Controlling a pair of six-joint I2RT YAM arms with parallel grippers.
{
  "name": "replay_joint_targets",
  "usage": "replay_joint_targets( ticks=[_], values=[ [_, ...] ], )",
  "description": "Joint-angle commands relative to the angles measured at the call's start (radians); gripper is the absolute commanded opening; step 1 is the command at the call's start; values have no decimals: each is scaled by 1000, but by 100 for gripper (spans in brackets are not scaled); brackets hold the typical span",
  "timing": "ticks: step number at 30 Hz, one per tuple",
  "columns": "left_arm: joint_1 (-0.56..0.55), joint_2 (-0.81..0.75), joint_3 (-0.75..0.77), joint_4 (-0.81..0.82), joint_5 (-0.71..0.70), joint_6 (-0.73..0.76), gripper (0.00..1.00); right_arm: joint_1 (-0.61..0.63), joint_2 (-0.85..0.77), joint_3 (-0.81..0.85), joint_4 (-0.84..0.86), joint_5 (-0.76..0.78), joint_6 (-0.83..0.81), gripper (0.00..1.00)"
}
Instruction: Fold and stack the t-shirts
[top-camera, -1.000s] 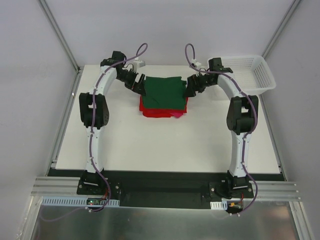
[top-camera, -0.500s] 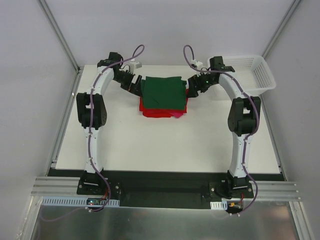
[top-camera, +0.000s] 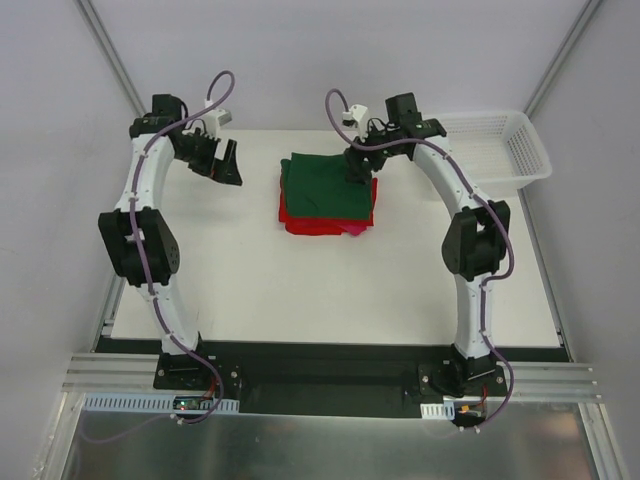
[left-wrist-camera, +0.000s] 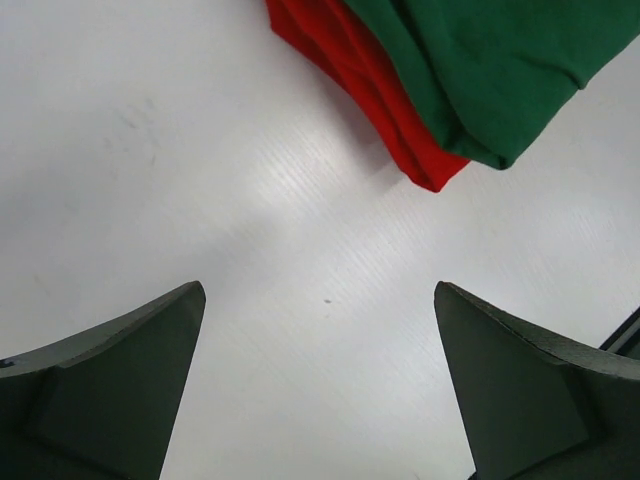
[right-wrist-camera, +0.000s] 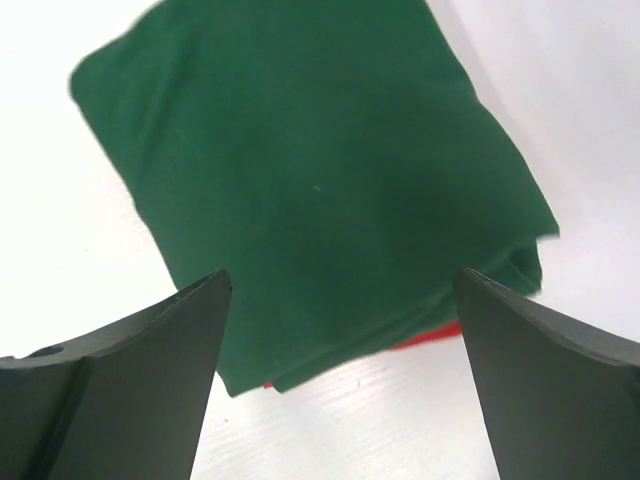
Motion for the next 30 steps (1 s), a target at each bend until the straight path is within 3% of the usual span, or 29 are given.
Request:
replay_joint_targets(
  ticks=[1,5,9,13,30],
  values=[
    [69,-151,-74,-41,-14,47,99,29,-19,14,11,-83,-154,96],
    [111,-243,-175,-55,-20,73,99,58,18,46,-8,-85,-364,96],
    [136,-315,-241,-81,-33,105,99,93,32,72,-108,-69,-729,96],
    [143,-376,-285,-98,-37,119,99,121,43,63,-157,-17,-938,96],
    [148,-487,-399,-118,-48,116,99,173,141,22,-53,33,-887,96]
  ],
)
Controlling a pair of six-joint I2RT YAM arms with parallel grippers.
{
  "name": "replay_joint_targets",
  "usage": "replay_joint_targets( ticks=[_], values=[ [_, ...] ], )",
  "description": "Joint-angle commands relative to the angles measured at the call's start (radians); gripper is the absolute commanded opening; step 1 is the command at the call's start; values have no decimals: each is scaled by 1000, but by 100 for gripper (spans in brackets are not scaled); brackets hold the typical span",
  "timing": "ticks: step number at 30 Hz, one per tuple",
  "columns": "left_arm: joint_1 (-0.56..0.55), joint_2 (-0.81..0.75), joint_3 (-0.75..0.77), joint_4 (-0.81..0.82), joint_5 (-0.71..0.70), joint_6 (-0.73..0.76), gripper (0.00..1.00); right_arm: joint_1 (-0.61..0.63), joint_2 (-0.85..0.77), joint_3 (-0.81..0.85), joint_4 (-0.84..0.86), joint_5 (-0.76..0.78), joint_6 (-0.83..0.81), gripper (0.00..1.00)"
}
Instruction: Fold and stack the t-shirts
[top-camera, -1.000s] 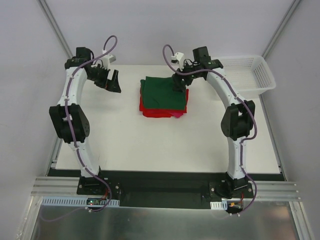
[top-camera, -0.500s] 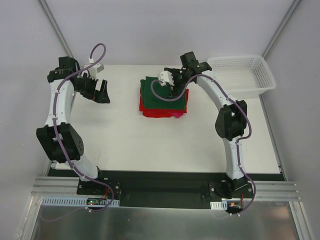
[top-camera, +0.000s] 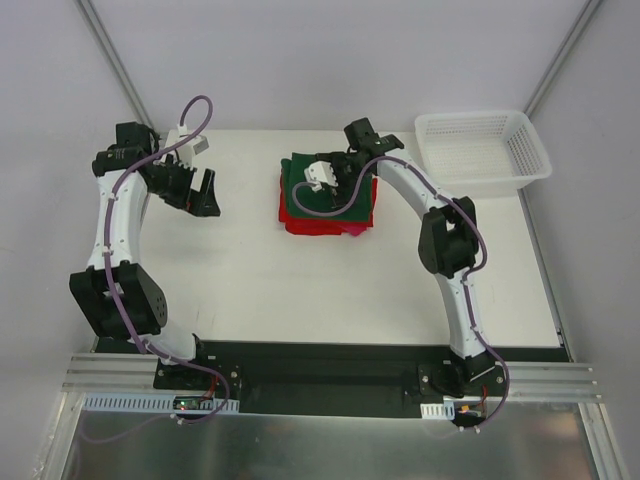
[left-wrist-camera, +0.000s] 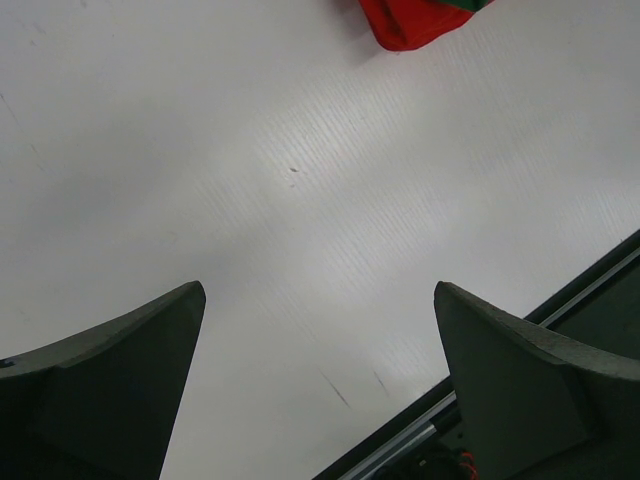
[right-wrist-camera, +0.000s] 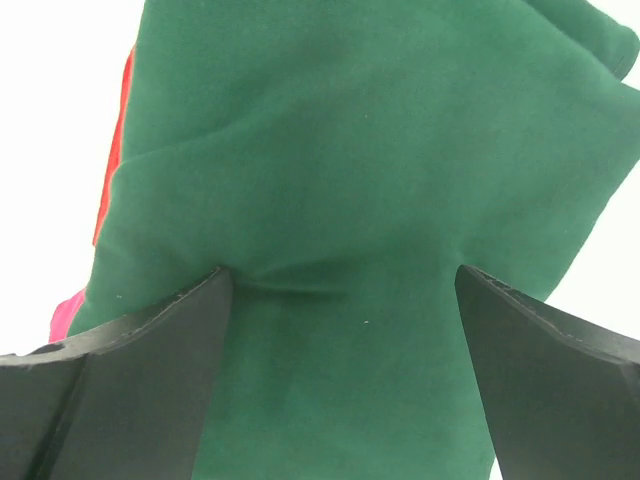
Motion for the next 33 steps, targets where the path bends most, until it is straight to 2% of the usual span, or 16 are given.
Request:
replay_joint_targets(
  ticks=[1,5,9,17,33],
  values=[
    [14,-62,-28,-32,4,24,99,7,19,1,40,12,7,96],
    [14,-72,-36,-33,-4,25,99,5,53,18,-6,38,-5,96],
    [13,-80,-30,-33,-8,27,99,5,68,44,-138,43,-45,96],
    [14,-68,-22,-33,9,22,99,1,30,-20,-357,26,-142,96],
    [14,-74,-13,-32,32,16,99,-12,8,-37,-549,54,-222,96]
  ],
)
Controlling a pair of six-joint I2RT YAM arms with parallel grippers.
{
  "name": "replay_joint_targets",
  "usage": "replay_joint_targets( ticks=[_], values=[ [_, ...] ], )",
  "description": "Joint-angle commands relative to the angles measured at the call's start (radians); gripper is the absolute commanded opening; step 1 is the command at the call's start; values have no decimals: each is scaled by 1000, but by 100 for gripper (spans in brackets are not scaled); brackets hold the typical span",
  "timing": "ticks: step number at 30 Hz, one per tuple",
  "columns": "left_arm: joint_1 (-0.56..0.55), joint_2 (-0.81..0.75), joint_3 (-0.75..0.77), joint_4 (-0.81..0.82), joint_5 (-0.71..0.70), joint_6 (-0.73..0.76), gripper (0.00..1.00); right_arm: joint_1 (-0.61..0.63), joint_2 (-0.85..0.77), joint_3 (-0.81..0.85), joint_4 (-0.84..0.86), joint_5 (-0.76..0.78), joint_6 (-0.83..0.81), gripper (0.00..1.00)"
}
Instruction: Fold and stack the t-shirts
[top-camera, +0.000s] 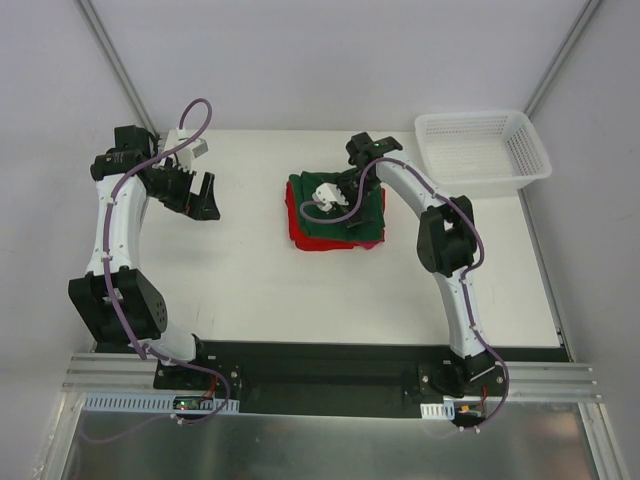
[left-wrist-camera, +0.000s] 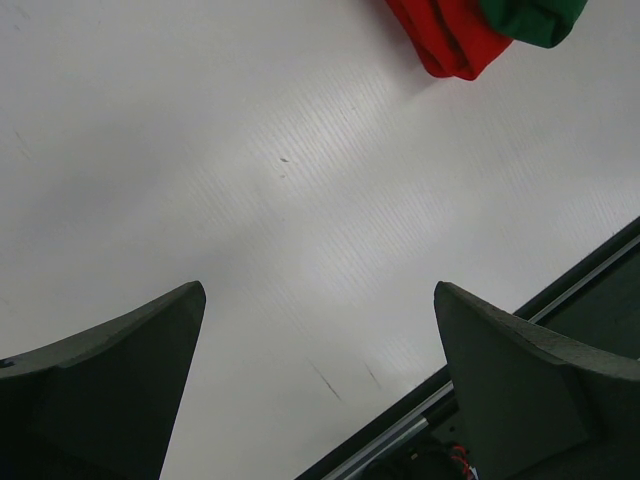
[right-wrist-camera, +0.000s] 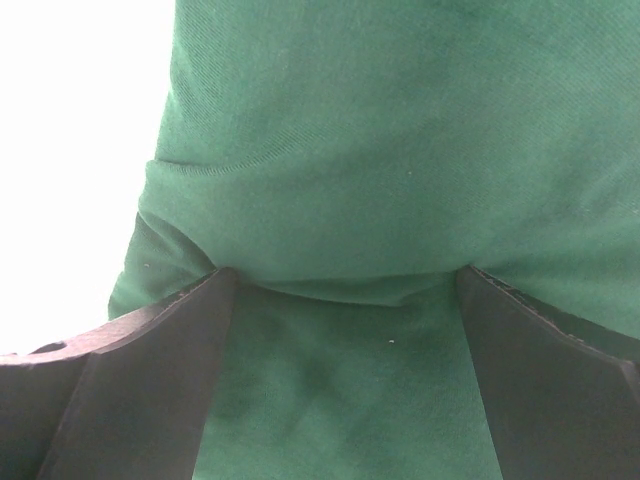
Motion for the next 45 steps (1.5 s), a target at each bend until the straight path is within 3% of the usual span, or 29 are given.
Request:
replay_joint_targets(
  ticks=[1,19,33,45],
  values=[
    [8,-38,21,-19,27,18,99,-8,-26,-34,-250,31,-42,96],
    [5,22,79,-16,83,2,99,-91,-270,-414,-462,83,-26,96],
    [-58,78,156,-18,66,9,99,-249,-497,-701,-385,224,1,96],
    [-145,120,185,-16,0,16,99,-434,-729,-999,-324,408,-172,96]
  ],
)
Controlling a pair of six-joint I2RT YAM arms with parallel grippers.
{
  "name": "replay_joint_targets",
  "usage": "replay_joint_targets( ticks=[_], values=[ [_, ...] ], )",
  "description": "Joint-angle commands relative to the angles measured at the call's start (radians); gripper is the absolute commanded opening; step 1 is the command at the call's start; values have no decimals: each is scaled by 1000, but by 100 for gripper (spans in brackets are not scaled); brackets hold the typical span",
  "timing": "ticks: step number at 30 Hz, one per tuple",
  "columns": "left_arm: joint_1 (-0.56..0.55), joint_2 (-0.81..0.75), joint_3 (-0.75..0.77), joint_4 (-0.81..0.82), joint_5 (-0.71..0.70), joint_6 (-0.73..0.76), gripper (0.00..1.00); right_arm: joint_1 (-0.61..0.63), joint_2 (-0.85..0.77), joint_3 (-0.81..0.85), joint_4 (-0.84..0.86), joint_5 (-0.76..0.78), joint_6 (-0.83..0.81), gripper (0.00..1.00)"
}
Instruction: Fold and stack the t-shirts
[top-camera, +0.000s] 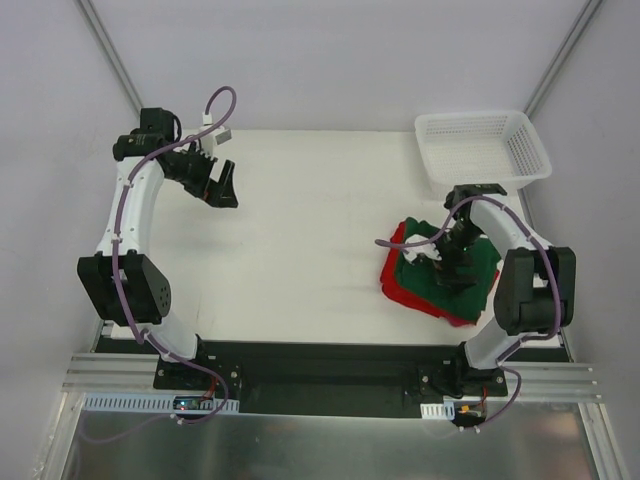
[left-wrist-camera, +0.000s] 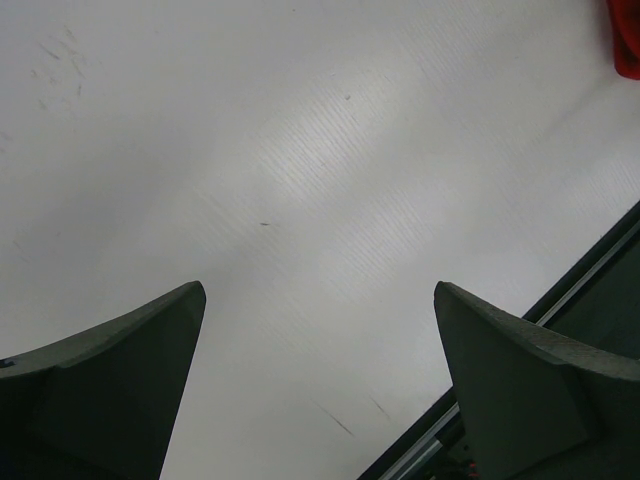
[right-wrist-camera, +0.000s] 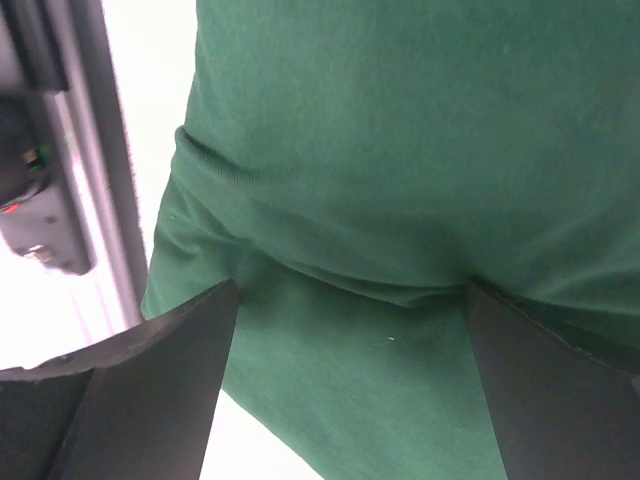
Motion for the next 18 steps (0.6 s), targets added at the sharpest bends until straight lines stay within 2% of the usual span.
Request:
replay_joint_targets(
  ticks=[1,7,18],
  values=[
    [-19,5,30,-14,-22,19,99,-65,-43,-66,-190,118,-142,96],
    [-20,-1,12,-14,-38,19,99,-159,-11,0,-172,99,-78,96],
    [-36,-19,-4,-13,-68,33,99,-303,127,137,-176,111,258,96]
  ],
)
